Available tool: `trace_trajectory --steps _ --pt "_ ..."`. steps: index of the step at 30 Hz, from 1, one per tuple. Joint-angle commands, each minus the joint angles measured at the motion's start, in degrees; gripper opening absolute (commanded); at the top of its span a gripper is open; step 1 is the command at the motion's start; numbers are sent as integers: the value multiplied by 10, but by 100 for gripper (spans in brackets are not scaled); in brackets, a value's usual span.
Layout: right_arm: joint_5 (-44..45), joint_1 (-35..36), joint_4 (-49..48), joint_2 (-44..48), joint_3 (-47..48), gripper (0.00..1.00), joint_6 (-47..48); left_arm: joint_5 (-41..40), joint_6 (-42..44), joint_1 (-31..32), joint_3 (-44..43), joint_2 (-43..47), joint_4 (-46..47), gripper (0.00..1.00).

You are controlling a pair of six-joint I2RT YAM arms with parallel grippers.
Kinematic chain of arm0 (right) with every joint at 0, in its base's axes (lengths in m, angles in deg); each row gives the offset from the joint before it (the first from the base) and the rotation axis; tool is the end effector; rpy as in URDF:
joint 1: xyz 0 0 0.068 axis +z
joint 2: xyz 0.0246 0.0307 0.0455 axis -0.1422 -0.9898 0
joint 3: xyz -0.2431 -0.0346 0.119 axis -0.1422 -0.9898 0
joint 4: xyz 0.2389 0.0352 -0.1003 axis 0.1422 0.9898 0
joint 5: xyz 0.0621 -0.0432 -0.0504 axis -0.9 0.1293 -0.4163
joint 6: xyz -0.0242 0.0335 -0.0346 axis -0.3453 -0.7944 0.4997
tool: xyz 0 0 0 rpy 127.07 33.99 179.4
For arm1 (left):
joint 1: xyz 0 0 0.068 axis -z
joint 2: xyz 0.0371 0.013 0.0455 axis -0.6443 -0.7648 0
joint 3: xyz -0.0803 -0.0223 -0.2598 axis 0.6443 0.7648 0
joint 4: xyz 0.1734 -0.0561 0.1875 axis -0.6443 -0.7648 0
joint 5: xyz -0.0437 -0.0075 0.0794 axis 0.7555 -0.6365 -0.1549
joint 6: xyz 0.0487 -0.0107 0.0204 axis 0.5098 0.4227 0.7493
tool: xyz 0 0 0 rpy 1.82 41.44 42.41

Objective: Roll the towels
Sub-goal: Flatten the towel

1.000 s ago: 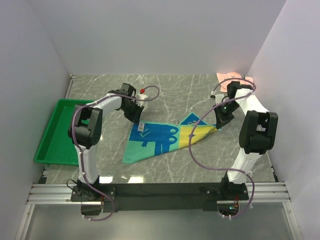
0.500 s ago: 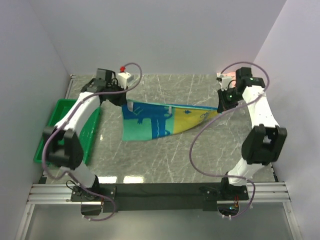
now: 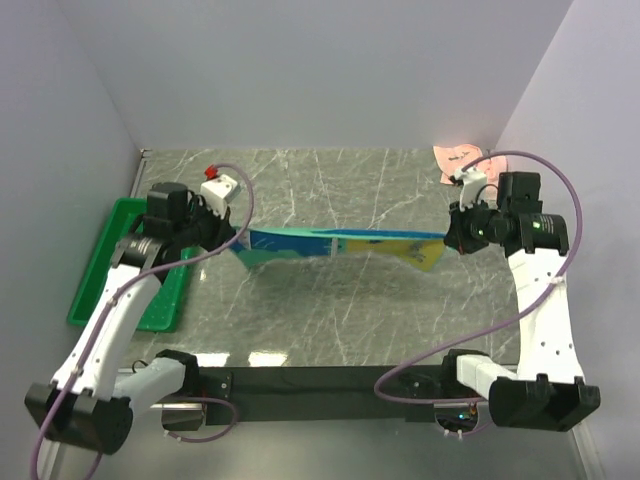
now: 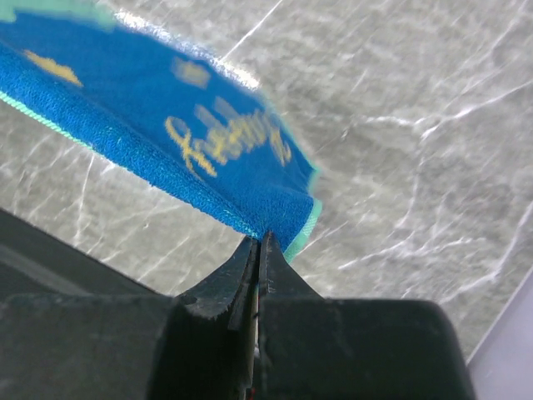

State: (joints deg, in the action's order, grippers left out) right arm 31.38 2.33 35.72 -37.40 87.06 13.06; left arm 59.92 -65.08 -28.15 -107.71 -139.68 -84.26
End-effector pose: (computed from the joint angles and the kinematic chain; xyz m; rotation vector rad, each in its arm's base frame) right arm 0.1979 -0.0050 0.3797 -0.5678 2.3074 0.2956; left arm 0.2111 -0.0567 0.3499 0.6598 2.0633 -0.3514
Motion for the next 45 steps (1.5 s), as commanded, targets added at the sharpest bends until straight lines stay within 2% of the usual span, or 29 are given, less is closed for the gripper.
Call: trace_trajectory --steps 1,5,7,12,17,18,19,20,22,23,26,29,31,34,35,38,45 --pt "14 -2 4 12 -13 0 4 -30 -33 -5 16 47 -8 0" --pt "11 0 -6 -30 -5 0 3 -18 -45 -5 12 17 -9 0" --pt "0 1 -22 -88 3 0 -7 -19 -55 -5 7 -12 16 0" --pt "-24 15 -70 -263 56 0 -29 -33 -88 -5 -30 -162 96 0" --pt "-20 23 -87 -424 168 1 -49 -65 -94 -5 -111 -322 157 1" --pt "-8 23 -86 -471 205 11 -55 -67 -90 -5 -123 -343 157 3" --pt "0 22 -83 -492 224 33 -62 -74 -80 -5 -137 -364 152 11" --pt "10 22 -80 -518 241 41 -65 -76 -65 -5 -167 -402 136 33" --pt "17 22 -62 -540 289 61 -56 -97 -63 -10 -196 -429 121 49" --pt "24 22 -48 -550 307 62 -55 -95 -72 -14 -219 -441 114 59" --pt "31 13 -25 -556 324 63 -59 -89 -81 -27 -226 -435 90 63" --pt "38 11 -34 -500 270 63 -54 -76 -62 -29 -184 -397 79 61" --pt "23 12 -32 -471 211 58 -49 -62 -54 -29 -151 -371 76 57" --pt "23 24 -33 -417 124 49 -43 -16 -29 -29 -88 -325 61 44" --pt "28 28 -36 -396 101 47 -42 3 -20 -29 -61 -313 57 37" --pt "32 50 -38 -373 32 43 -40 13 -3 -21 -15 -302 47 28" --pt "61 102 -48 -332 -76 32 -47 22 25 -12 54 -265 3 24"
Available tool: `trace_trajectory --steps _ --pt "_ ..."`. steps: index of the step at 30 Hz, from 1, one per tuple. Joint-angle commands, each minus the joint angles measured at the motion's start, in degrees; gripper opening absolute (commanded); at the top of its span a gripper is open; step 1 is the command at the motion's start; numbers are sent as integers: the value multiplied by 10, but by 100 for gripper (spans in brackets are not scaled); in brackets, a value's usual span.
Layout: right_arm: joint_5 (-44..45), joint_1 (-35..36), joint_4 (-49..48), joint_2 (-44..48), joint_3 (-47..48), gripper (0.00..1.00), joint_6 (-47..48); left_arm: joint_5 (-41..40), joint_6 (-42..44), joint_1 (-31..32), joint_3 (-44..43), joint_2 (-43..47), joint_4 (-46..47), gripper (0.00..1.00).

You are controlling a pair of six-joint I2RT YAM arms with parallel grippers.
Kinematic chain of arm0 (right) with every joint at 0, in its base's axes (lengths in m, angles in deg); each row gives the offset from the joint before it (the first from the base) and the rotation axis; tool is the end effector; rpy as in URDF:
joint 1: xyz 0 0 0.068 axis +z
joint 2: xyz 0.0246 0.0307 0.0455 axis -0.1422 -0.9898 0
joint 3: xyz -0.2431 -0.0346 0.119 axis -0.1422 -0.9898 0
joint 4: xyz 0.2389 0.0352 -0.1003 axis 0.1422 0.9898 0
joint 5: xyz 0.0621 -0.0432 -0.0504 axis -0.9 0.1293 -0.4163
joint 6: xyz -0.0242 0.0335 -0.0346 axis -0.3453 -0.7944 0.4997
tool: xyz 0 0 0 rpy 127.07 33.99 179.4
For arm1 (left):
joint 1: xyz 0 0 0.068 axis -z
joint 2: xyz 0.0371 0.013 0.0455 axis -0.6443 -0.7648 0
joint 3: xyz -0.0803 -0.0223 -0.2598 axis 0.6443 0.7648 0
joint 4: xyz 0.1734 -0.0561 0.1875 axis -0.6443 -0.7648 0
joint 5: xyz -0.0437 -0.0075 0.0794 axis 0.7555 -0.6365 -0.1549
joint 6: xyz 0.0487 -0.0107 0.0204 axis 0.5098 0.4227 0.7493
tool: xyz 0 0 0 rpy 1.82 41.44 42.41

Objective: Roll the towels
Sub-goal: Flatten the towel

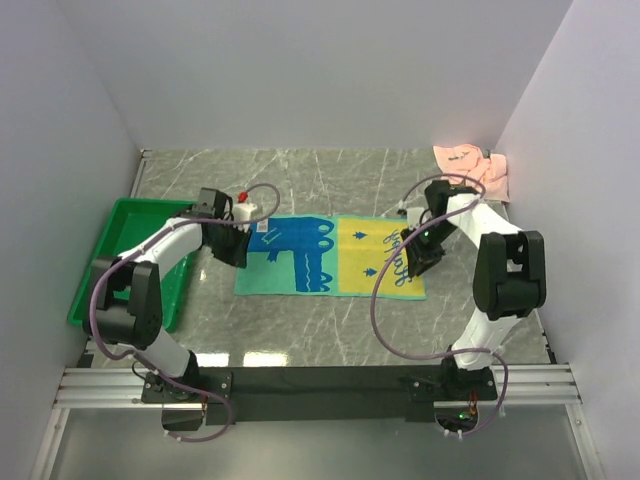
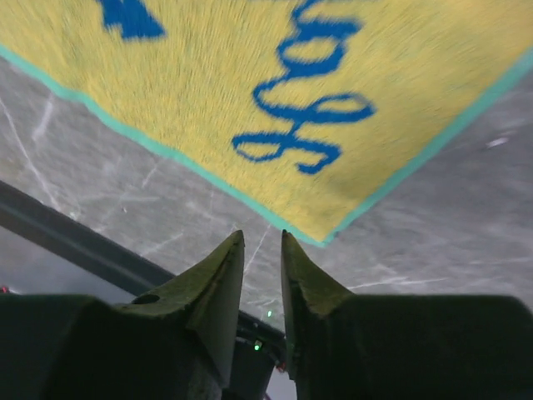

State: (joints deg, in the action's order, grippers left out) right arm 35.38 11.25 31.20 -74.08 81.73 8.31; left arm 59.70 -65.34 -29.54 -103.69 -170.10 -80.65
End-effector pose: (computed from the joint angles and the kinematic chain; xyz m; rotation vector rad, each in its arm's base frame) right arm 0.3133 0.0297 0.1972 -0.6033 2.9582 0.5570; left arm 0.2977 -0.0674 0.1996 0.6461 2.6065 -0.4367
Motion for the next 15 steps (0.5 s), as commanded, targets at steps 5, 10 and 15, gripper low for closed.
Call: trace_trajectory --steps 5,10,15 --pt "46 30 -11 32 -47 28 -5 10 41 12 52 67 -57 21" --pt "62 49 -35 6 -66 24 -23 -14 25 37 63 50 -34 20" --pt "96 53 -57 -21 -78 22 -34 -54 12 63 62 23 -30 20"
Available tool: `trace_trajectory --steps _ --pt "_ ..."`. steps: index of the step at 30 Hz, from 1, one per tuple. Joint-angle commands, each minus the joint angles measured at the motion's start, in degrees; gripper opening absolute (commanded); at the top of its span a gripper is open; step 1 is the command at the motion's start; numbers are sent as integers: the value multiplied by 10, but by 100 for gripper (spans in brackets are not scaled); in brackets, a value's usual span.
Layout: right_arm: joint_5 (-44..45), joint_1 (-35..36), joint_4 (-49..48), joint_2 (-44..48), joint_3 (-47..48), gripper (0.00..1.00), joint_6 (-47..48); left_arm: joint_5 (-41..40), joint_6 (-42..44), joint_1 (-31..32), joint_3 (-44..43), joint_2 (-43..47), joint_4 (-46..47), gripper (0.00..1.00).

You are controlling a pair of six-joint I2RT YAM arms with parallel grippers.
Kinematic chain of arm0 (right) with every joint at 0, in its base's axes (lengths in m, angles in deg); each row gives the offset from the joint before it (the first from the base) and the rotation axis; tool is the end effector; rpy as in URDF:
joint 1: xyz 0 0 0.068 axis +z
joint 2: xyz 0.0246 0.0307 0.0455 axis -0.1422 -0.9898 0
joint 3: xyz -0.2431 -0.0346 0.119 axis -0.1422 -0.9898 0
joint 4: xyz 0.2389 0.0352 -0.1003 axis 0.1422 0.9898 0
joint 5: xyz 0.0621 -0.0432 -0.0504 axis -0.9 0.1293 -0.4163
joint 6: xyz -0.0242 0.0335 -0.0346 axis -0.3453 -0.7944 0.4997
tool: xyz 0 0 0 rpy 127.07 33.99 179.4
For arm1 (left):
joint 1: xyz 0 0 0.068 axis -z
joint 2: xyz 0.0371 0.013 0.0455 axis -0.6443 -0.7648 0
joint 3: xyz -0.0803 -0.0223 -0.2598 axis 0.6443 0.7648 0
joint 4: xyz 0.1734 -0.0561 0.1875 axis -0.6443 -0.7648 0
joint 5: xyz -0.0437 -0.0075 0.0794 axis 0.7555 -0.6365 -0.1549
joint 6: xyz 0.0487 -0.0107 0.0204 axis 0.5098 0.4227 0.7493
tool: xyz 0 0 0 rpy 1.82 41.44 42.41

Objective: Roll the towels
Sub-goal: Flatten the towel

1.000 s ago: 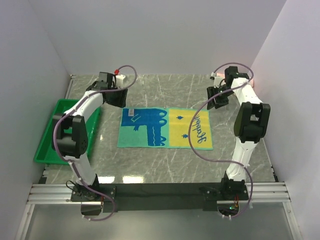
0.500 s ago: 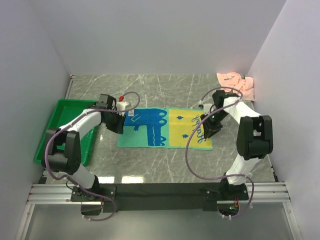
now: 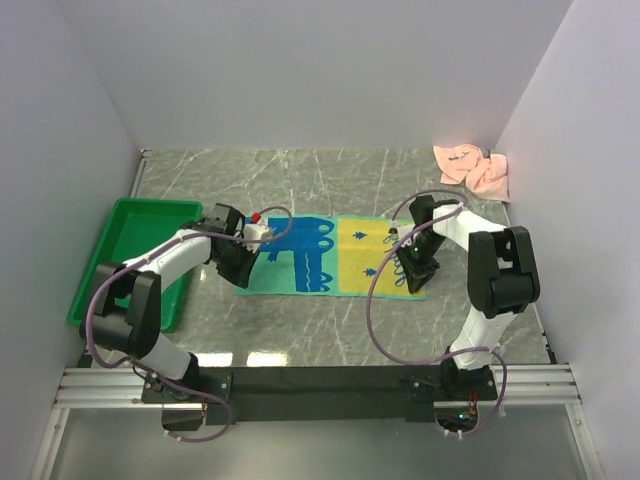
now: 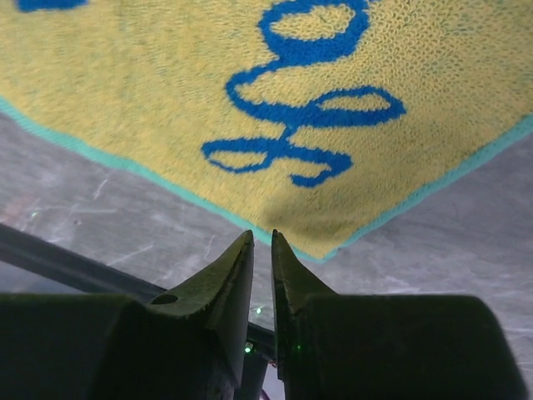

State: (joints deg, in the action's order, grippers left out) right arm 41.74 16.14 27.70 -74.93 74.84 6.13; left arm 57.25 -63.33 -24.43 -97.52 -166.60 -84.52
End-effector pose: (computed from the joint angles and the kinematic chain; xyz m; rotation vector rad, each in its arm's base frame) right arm 0.2947 0.0505 0.1632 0.6708 -3.0075 -0.4091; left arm 0.2606 -0.0837 0.1834 0.8089 2.6920 -0.4113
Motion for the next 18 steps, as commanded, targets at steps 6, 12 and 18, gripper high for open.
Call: trace_trajectory --steps 6,12,18 --pt "81 4 -35 -30 -22 21 -15 -108 -6 12 19 -35 0 17" --pt "127 4 -48 -29 -42 21 -12 -139 5 11 42 -37 -19 17" --pt "121 5 -34 -5 -58 22 -2 -143 10 11 49 -27 -36 15"
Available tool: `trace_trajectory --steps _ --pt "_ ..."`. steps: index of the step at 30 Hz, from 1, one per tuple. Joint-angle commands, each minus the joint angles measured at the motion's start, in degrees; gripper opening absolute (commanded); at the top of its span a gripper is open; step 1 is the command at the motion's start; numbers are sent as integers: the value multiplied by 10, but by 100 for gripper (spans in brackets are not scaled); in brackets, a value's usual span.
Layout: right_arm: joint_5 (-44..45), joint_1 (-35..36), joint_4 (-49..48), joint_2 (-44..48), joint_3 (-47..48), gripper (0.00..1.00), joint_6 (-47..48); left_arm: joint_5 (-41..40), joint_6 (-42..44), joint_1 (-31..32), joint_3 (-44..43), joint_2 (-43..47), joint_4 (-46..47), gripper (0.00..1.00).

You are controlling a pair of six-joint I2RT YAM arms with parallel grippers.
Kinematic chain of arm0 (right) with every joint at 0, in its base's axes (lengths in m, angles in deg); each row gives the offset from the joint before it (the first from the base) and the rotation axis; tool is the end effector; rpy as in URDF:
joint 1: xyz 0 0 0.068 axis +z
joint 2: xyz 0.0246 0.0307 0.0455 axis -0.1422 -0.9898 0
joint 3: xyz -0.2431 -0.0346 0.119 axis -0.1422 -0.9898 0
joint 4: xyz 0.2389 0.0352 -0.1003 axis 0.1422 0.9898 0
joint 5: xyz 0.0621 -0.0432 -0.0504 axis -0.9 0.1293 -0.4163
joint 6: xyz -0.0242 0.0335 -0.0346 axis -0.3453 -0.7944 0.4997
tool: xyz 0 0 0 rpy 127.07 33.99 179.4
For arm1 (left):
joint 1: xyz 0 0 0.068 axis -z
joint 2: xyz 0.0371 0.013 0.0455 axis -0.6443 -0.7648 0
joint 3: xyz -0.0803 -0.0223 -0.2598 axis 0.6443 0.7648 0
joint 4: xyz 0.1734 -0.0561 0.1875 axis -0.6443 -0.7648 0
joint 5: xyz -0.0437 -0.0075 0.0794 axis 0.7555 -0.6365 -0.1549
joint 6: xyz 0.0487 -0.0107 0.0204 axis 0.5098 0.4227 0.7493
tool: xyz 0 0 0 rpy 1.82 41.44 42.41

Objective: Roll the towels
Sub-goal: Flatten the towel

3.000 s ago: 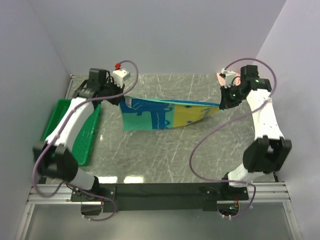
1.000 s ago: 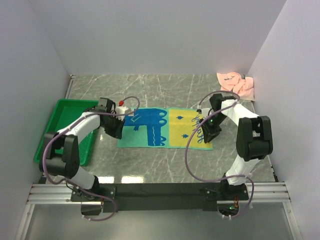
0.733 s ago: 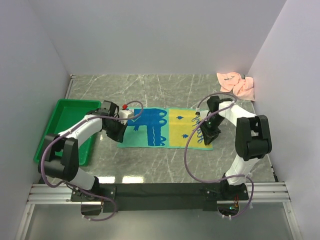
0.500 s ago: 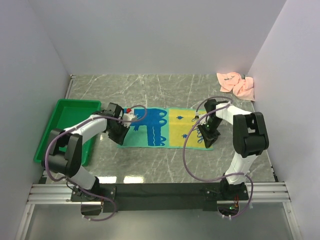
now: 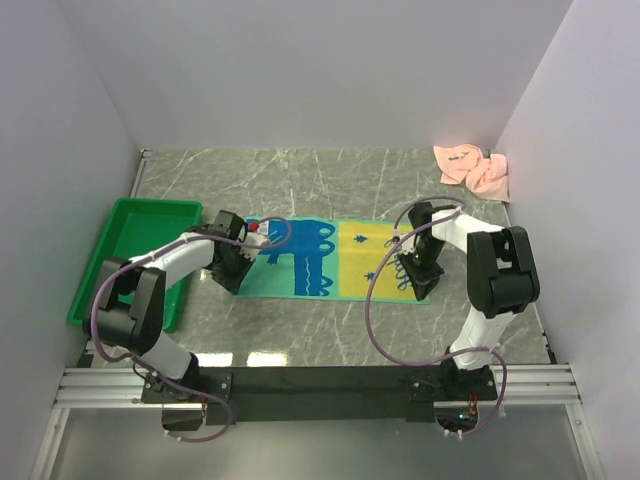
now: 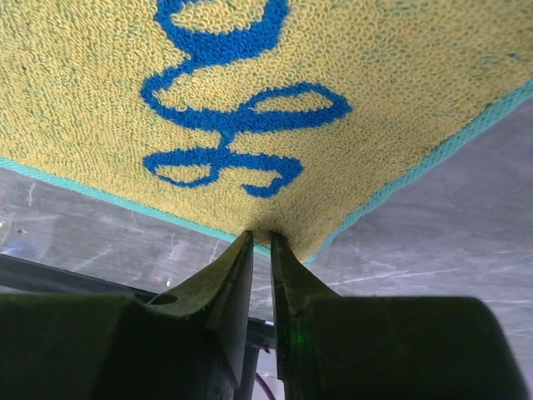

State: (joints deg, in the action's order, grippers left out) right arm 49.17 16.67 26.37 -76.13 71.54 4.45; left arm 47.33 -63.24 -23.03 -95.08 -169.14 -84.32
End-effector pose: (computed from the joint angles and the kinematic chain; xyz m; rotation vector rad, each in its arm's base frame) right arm 0.2857 0.0474 0.1438 0.6305 -2.9661 -0.2088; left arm 0.2550 -0.0827 0.1601 0.8312 2.7959 -0.1748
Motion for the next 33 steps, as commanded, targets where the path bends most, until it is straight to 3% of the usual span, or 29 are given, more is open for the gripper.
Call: trace_trajectory --steps 1,5,8,9,13,17,24,33 --pt "37 -1 -17 14 -25 23 17 -44 12 -3 25 4 -45 14" --pt "17 -1 2 28 -6 28 21 -31 9 -2 -7 6 -77 15" --pt "-17 -1 24 44 34 43 24 11 -1 -2 -67 7 -114 22" --pt "-28 -1 29 50 48 53 24 29 -3 -2 -102 9 -122 25" --pt "-81 -8 45 89 128 63 19 41 -11 -2 -193 12 -134 36" --pt "-108 -36 35 85 226 64 14 48 -27 -27 -269 -8 -100 40" --pt "-104 -82 23 -2 337 54 -3 99 -104 -85 -417 -131 -57 34" --pt "-67 -102 -13 -91 363 50 -6 96 -121 -92 -455 -183 -18 39"
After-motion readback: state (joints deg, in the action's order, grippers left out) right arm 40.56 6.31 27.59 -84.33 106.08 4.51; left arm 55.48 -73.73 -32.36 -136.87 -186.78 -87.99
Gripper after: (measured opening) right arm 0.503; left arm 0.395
